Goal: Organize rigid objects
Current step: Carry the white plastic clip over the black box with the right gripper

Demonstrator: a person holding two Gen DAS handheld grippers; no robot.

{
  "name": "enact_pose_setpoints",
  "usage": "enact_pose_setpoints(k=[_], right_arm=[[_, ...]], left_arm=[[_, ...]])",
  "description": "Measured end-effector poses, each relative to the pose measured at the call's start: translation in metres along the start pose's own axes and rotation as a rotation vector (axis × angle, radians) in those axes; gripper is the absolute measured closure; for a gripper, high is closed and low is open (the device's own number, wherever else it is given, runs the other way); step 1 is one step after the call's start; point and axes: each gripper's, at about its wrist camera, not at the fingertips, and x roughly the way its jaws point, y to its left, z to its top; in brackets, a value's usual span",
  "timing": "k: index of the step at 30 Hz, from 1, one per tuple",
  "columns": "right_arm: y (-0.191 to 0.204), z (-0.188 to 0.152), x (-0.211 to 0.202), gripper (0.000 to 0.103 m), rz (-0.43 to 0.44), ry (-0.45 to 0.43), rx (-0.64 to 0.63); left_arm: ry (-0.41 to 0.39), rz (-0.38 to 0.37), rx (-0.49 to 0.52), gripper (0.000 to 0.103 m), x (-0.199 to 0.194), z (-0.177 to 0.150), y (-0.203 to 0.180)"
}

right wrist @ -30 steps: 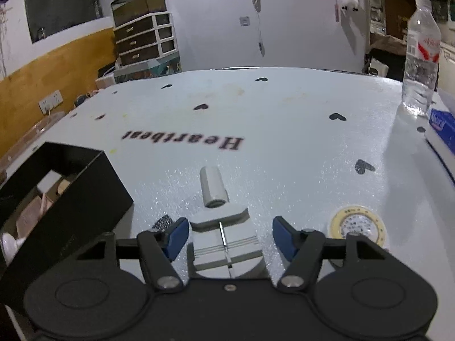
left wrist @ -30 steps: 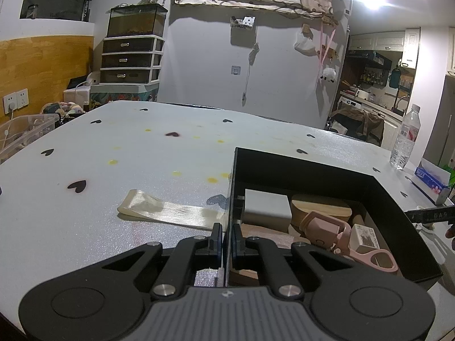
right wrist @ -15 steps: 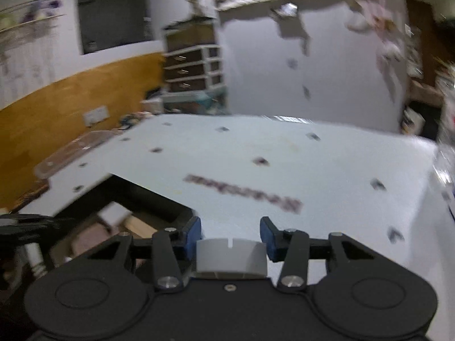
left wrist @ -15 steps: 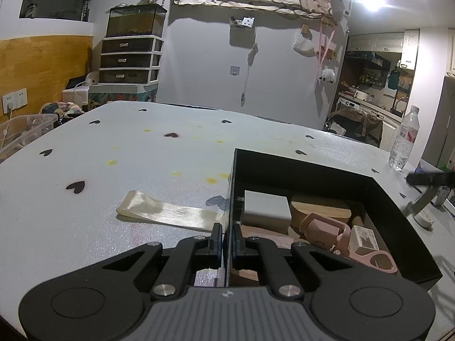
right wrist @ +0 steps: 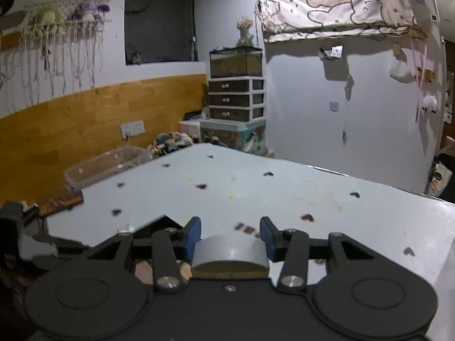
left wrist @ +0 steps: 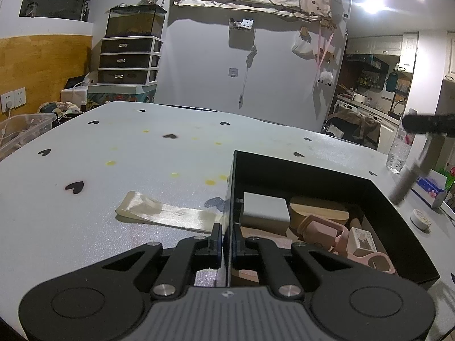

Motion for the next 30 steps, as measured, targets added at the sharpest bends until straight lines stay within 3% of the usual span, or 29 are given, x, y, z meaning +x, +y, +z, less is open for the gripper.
enact_pose_setpoints(k=[6,11,18,22,25,30], right_arm=[[0.017,0.008,0.004,0.057,0.115,-0.02,0.014],[0.043,0.003,0.032,0.057,0.244,0.025,0.013],[0.06,-0.012,0.067,0.057,0.397,-0.007,0.02],[0.063,-0.034,0.081,0.056,0.384,0.123,0.005],[0.056,-0.038,0.069,0.056,0.382,0.164,0.011],[0.049,-0.048,0.048,0.056,0.296,0.253,-0.037]], left_arm=[[0.0,0.003,0.0,0.096,0.0,0.0,0.0],[0.0,0.002,-0.001,0.096,0.0,0.001,0.001],[0.001,-0.001,0.002,0.096,0.0,0.001,0.001],[0.002,-0.005,0.002,0.096,0.0,0.001,0.001],[0.0,-0.007,0.001,0.096,0.001,0.001,0.002],[-0.001,-0.006,0.0,0.096,0.001,0.0,0.002]])
